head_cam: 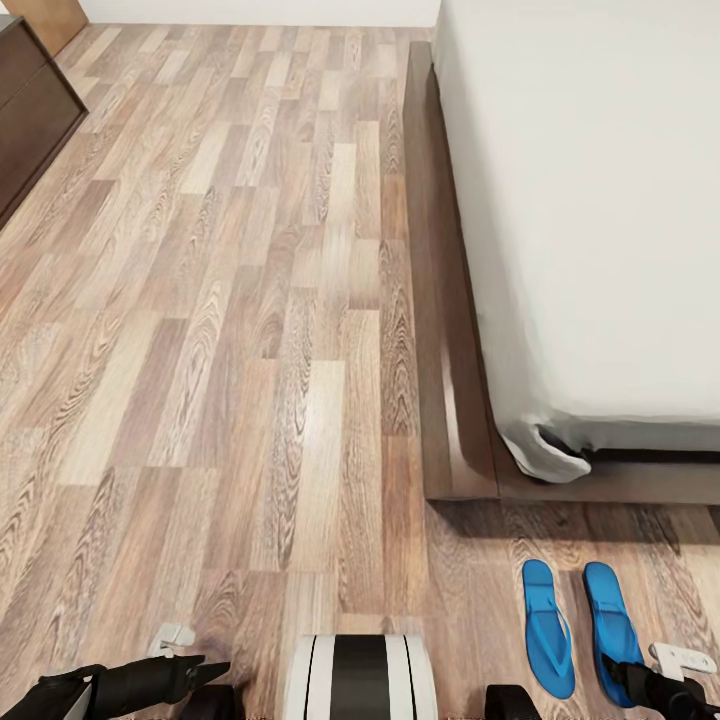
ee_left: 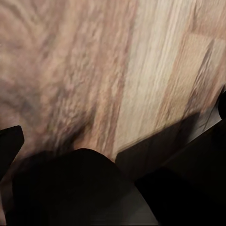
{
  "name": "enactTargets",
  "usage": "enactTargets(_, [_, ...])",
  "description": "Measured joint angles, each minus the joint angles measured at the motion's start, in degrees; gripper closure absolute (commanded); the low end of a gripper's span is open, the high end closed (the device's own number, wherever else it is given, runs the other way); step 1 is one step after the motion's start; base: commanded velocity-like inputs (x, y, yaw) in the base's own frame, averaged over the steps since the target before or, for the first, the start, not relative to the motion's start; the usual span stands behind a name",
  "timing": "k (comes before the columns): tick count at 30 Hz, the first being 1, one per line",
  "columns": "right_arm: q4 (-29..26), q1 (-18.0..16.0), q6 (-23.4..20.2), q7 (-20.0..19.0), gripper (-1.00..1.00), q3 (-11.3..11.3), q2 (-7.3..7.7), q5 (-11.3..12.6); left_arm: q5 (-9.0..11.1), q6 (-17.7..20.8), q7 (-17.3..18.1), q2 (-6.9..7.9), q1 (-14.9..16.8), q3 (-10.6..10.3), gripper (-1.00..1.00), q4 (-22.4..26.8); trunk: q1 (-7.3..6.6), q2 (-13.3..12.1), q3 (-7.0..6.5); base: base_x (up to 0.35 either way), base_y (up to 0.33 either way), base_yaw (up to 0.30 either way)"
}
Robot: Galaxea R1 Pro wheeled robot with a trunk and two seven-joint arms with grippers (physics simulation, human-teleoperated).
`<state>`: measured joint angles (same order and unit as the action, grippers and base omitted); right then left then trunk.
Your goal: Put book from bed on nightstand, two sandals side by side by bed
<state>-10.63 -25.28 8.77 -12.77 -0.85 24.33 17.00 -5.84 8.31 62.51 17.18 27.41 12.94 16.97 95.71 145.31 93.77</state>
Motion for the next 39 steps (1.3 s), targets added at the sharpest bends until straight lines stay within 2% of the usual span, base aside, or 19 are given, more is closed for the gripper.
enactTargets(9, [0.00,-0.01,0.00,0.01,1.00,0.01,0.00,0.00,0.00,0.00,0.00,0.00,0.00,0.00,-1.00,0.00,0.23,0.12,1.99,0.000,0.000,0.000])
enactTargets(23, [-0.16,-0.01,0.09,-0.04,1.00,-0.09,0.00,0.02,0.00,0.00,0.00,0.01,0.00,0.01,-1.00,0.00,0.23,0.12,2.00,0.000,0.000,0.000])
enactTargets(29, [0.05,-0.01,3.75,-0.02,1.00,-0.14,-0.04,0.03,0.00,0.00,0.00,0.02,0.00,0.01,-1.00,0.00,0.23,0.12,2.00,0.000,0.000,0.000])
enactTargets(39, [0.23,-0.01,4.49,-0.23,1.00,-0.15,-0.07,0.01,0.00,0.00,0.03,0.01,0.00,0.01,-1.00,0.00,0.23,0.12,2.00,0.000,0.000,0.000])
